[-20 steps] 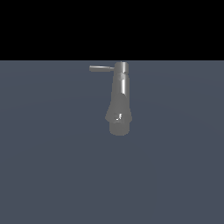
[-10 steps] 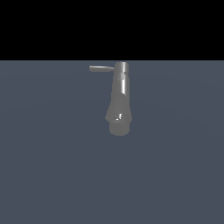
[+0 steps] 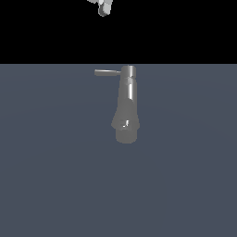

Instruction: Turn on the faucet by rotating a designated handle.

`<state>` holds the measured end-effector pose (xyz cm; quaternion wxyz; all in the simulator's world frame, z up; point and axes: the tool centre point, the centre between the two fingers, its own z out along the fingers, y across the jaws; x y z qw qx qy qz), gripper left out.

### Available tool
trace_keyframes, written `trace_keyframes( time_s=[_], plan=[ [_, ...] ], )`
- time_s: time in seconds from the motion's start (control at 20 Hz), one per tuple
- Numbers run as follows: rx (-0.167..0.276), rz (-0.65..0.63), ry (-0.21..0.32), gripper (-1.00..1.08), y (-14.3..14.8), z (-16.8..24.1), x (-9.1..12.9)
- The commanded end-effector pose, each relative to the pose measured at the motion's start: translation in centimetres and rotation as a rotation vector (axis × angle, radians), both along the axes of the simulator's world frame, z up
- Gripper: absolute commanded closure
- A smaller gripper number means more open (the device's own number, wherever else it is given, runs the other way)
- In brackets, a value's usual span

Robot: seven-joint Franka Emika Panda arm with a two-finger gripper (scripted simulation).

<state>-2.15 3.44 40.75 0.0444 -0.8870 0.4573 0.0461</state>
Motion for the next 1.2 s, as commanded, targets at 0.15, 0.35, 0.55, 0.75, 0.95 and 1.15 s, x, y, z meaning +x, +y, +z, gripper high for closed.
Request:
trace_keyframes(
  time_s=[0.15, 0.35, 0.55, 0.75, 0.95, 1.15],
  plan=[
    [-0.011, -0.146, 0.023, 1.08, 0.5, -2.8, 3.3],
    [-0.024, -0.25, 0.038, 1.08, 0.9, -5.0, 5.6],
    [-0.04, -0.353, 0.051, 1.08, 1.3, -7.5, 7.7],
    [-0.058, -0.455, 0.062, 1.08, 1.8, -10.0, 9.7],
    [-0.078, -0.546, 0.069, 1.08, 2.2, -12.5, 11.3],
    [-0.093, -0.616, 0.072, 1.08, 2.5, -14.5, 12.5]
  ],
)
